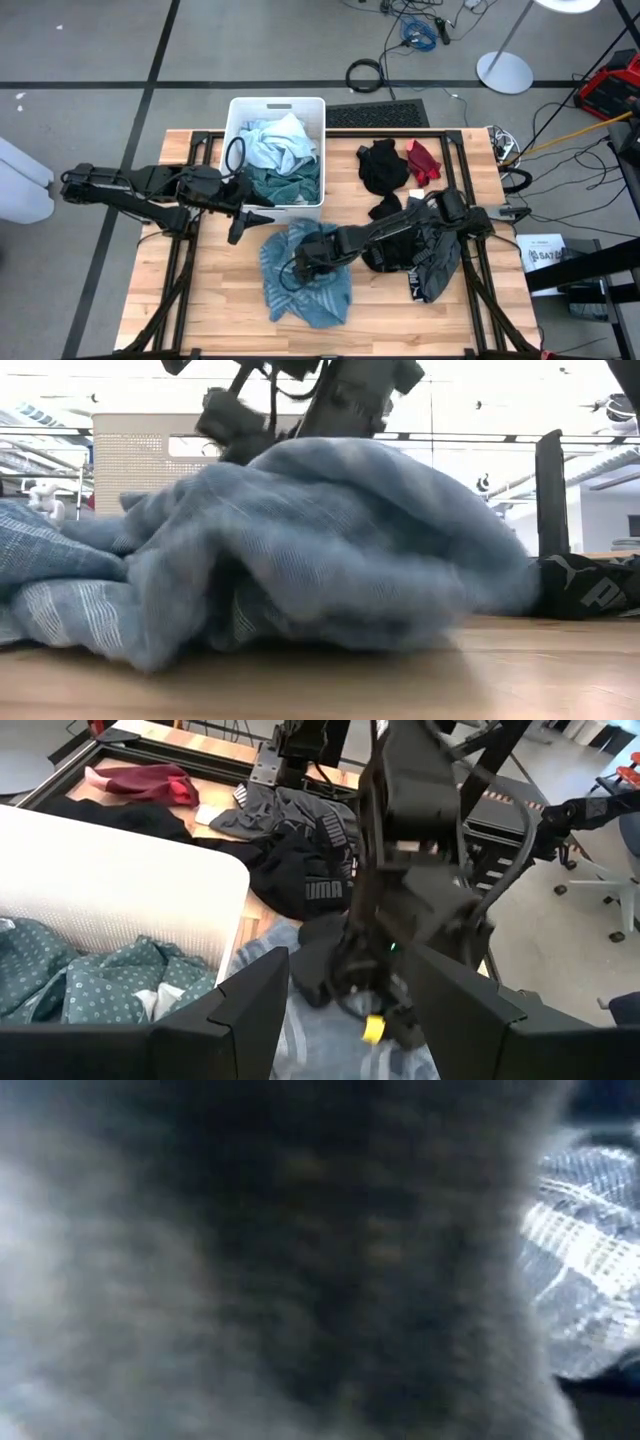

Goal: Sort clothes
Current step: Put the blue shirt into the white laundry organizer

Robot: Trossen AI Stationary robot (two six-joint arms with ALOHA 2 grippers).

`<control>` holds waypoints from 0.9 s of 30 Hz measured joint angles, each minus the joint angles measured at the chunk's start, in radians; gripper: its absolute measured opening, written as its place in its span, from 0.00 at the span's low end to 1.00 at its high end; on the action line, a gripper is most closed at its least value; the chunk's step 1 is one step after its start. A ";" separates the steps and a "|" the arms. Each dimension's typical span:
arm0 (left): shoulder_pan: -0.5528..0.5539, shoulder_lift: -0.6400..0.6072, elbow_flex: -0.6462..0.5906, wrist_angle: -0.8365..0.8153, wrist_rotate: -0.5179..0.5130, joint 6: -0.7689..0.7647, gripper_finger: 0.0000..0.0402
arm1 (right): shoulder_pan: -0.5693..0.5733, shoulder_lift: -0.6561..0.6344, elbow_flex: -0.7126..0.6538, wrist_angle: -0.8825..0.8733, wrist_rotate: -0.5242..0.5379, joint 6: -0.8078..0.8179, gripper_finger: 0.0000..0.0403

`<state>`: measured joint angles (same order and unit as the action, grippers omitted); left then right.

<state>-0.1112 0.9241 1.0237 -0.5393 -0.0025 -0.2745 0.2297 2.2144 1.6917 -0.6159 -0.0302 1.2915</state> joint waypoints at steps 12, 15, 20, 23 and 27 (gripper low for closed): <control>0.000 0.000 0.000 -0.001 0.000 -0.060 0.53 | 0.094 0.100 0.018 -0.238 -0.036 -0.005 0.61; 0.000 0.000 0.000 -0.001 0.000 -0.084 0.53 | 0.125 0.082 0.015 -0.264 -0.034 -0.002 0.37; 0.000 0.000 0.000 0.000 -0.017 -0.089 0.53 | 0.158 0.031 0.002 -0.315 -0.029 -0.019 0.08; 0.001 0.000 0.000 0.005 -0.033 -0.112 0.53 | 0.163 -0.016 -0.003 -0.414 -0.004 0.027 0.08; 0.001 0.000 0.000 0.018 -0.045 -0.113 0.53 | 0.171 -0.100 -0.013 -0.564 0.096 0.064 0.08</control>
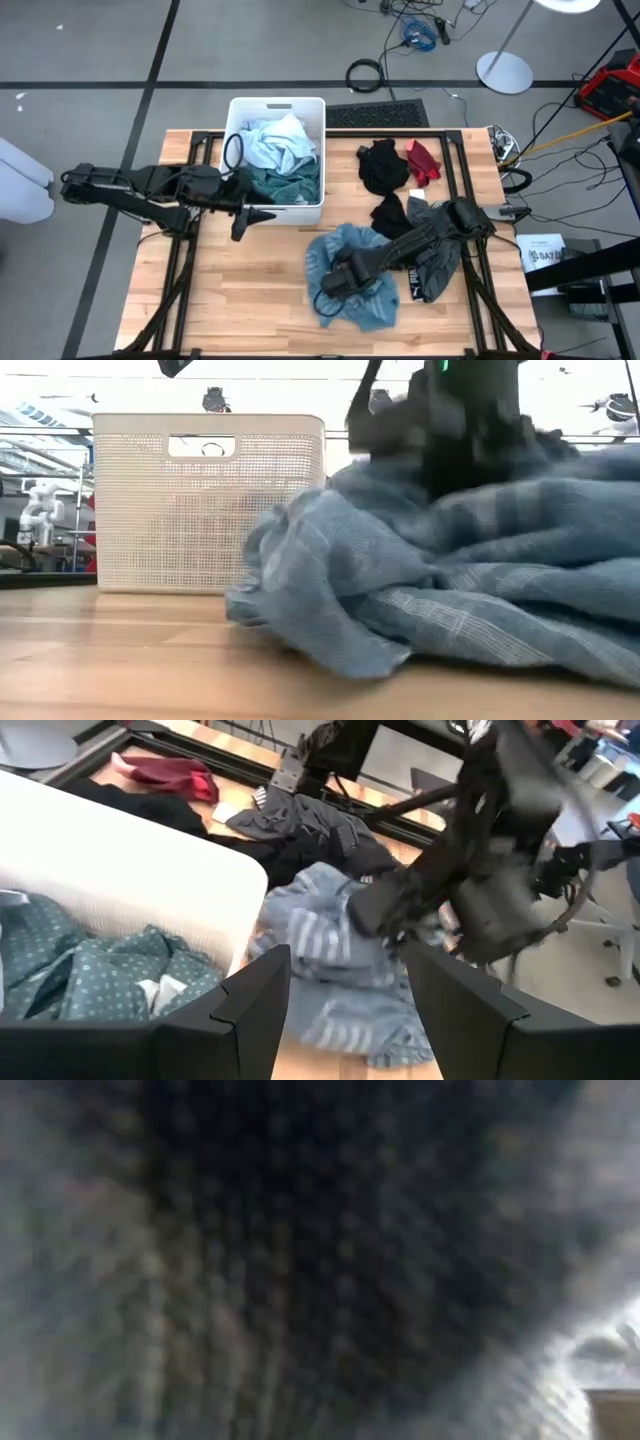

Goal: Sort clothes
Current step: Put the blue shirt into the white laundry organizer

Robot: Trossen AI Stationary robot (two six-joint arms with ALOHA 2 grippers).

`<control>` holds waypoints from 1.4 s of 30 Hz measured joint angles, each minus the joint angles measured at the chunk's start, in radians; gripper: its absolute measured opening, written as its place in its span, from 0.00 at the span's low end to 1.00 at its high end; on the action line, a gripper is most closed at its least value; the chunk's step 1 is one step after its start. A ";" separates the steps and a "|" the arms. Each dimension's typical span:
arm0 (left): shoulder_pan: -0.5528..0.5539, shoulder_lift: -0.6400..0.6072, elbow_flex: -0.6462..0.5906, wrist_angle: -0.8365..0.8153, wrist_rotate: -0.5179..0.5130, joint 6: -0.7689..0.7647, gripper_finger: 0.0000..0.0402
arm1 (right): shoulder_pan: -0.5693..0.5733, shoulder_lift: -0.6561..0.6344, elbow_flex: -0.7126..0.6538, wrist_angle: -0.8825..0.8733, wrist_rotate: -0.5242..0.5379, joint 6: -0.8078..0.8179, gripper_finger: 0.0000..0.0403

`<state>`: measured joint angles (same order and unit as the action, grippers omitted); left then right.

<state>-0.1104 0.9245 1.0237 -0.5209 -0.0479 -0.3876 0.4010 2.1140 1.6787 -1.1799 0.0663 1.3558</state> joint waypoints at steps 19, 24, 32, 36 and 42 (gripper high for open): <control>0.000 0.000 0.000 0.095 -0.118 -0.053 0.53 | -0.149 -0.626 0.009 0.159 0.721 -0.336 0.08; 0.000 0.000 0.000 0.096 -0.174 -0.054 0.53 | -0.317 -0.670 0.011 0.569 0.625 -0.773 0.08; 0.000 0.000 0.000 0.127 -0.225 -0.131 0.53 | -0.608 -0.564 0.012 0.994 0.157 -0.970 0.08; -0.001 0.000 0.000 0.151 -0.225 -0.131 0.53 | -0.692 -0.448 0.012 1.033 0.001 -0.932 0.08; -0.001 0.000 0.000 0.148 -0.225 -0.132 0.53 | -0.772 -0.276 0.011 0.973 -0.111 -0.855 0.08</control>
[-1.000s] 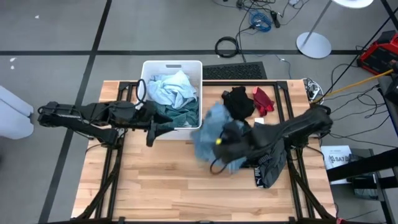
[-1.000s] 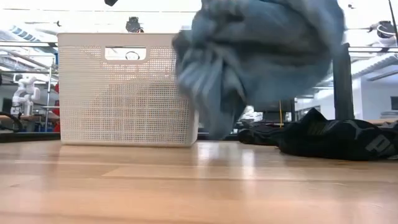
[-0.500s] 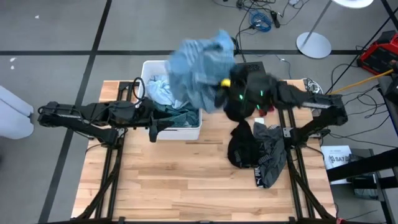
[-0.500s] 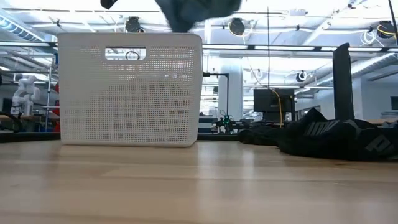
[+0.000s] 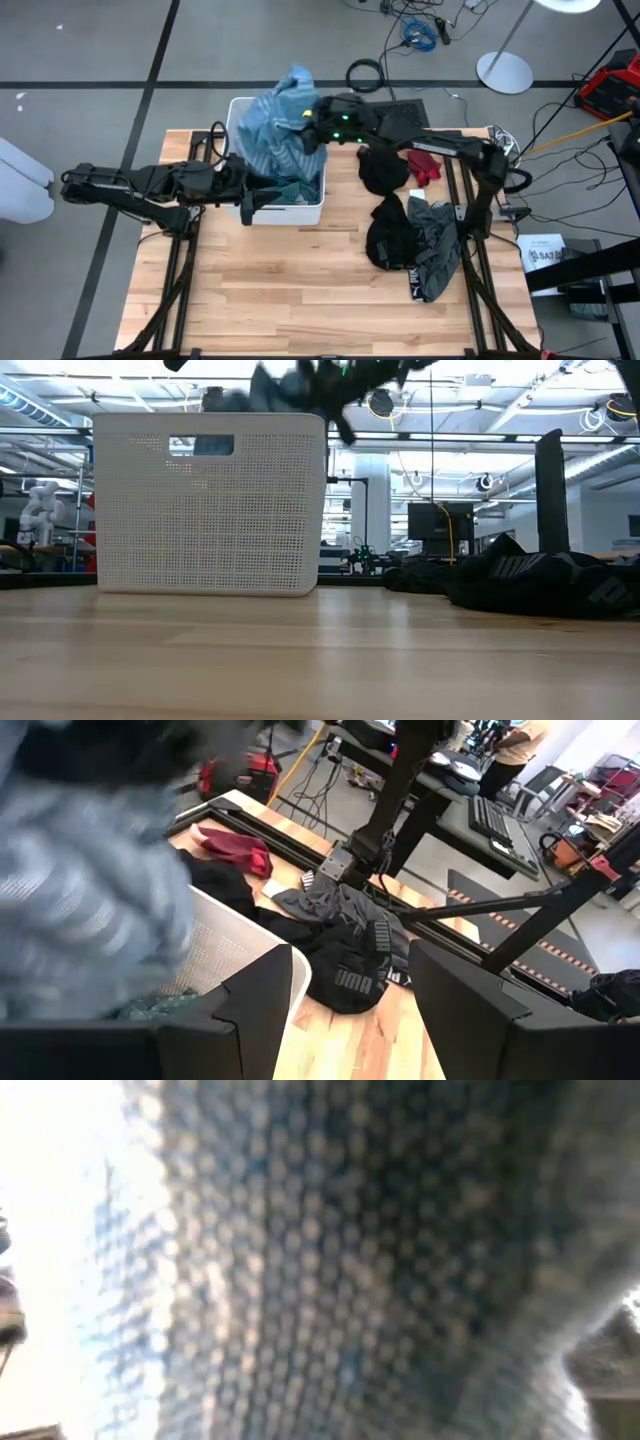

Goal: Sort clothes
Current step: Put the blue shirt into the white laundry organizer

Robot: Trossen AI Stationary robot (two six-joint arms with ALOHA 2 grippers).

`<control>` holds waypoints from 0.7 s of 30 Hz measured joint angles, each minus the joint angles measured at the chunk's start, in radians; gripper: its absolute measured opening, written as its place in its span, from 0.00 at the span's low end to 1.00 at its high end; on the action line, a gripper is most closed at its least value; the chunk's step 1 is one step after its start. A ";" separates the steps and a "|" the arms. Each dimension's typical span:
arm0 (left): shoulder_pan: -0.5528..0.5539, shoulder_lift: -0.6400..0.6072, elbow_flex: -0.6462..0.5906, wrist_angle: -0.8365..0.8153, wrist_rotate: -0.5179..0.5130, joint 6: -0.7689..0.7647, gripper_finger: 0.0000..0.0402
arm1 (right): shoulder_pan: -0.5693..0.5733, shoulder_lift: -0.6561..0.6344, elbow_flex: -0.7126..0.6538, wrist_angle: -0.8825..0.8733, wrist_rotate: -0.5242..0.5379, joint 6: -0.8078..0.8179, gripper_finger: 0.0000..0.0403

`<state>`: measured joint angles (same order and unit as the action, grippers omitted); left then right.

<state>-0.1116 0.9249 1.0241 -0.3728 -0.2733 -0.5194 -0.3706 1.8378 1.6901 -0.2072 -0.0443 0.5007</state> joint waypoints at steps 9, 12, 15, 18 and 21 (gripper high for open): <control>0.000 0.000 0.000 -0.001 -0.049 0.000 0.53 | 0.006 0.167 0.005 -0.009 -0.180 -0.001 0.08; 0.000 0.000 0.000 0.002 -0.058 -0.011 0.53 | 0.034 0.181 0.009 -0.031 -0.170 -0.055 0.08; 0.000 0.000 0.000 0.005 -0.058 -0.026 0.53 | 0.068 0.170 0.009 -0.120 -0.118 -0.119 0.08; 0.000 0.000 0.000 0.005 -0.058 -0.026 0.53 | 0.091 0.155 0.045 -0.320 -0.029 -0.163 0.08; 0.000 0.000 0.000 0.005 -0.057 -0.026 0.53 | 0.116 0.159 0.118 -0.501 0.040 -0.252 0.08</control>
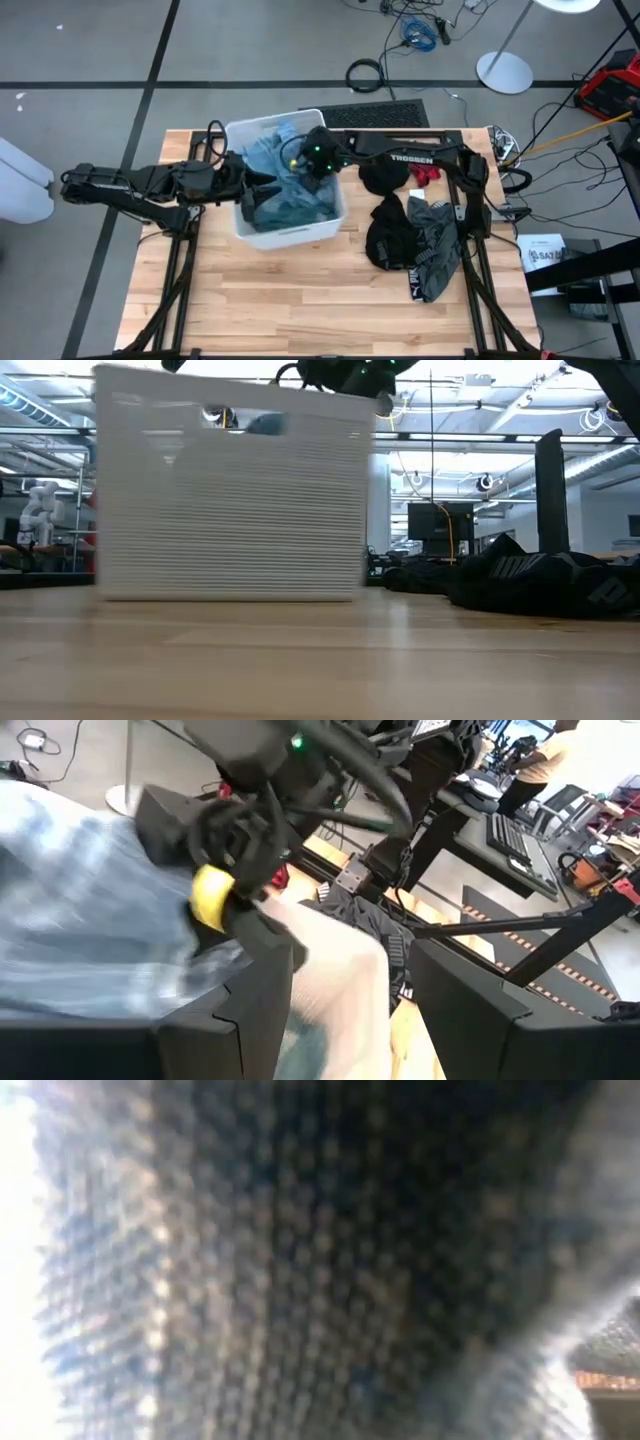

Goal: Sort clothes
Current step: Put the blue shirt into the white laundry organizer

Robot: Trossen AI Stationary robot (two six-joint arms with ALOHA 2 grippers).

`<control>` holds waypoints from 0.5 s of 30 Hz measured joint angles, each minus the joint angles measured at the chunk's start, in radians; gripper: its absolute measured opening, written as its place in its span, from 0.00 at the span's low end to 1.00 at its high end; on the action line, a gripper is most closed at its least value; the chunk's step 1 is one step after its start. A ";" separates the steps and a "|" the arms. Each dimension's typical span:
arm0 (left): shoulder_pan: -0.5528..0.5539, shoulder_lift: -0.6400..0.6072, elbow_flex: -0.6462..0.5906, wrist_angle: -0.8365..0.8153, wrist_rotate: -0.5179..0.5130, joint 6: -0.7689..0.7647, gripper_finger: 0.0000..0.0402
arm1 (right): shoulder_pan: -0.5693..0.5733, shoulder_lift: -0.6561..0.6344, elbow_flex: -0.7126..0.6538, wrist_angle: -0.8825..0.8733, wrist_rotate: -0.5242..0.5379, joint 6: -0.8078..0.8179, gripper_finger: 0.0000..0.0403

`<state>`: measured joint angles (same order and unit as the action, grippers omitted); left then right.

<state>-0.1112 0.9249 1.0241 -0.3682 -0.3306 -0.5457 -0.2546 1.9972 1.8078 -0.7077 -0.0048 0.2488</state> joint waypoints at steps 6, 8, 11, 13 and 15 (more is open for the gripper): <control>0.000 0.000 0.000 0.000 0.004 0.001 0.53 | 0.024 0.009 0.152 -0.015 0.014 -0.035 0.32; 0.000 0.000 0.000 0.000 0.004 0.001 0.53 | 0.024 0.005 0.206 -0.022 0.022 -0.019 0.43; 0.000 0.000 0.000 0.000 0.004 0.001 0.53 | 0.019 0.004 0.275 -0.064 0.025 -0.003 0.57; 0.000 0.000 0.000 0.000 0.004 0.001 0.53 | 0.018 0.004 0.322 -0.131 0.025 -0.003 0.65; 0.000 0.000 0.000 0.000 0.004 0.001 0.53 | 0.019 0.003 0.353 -0.191 0.024 -0.004 0.70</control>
<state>-0.1116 0.9249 1.0241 -0.3683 -0.3267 -0.5446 -0.2356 1.9998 2.1605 -0.8988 0.0194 0.2453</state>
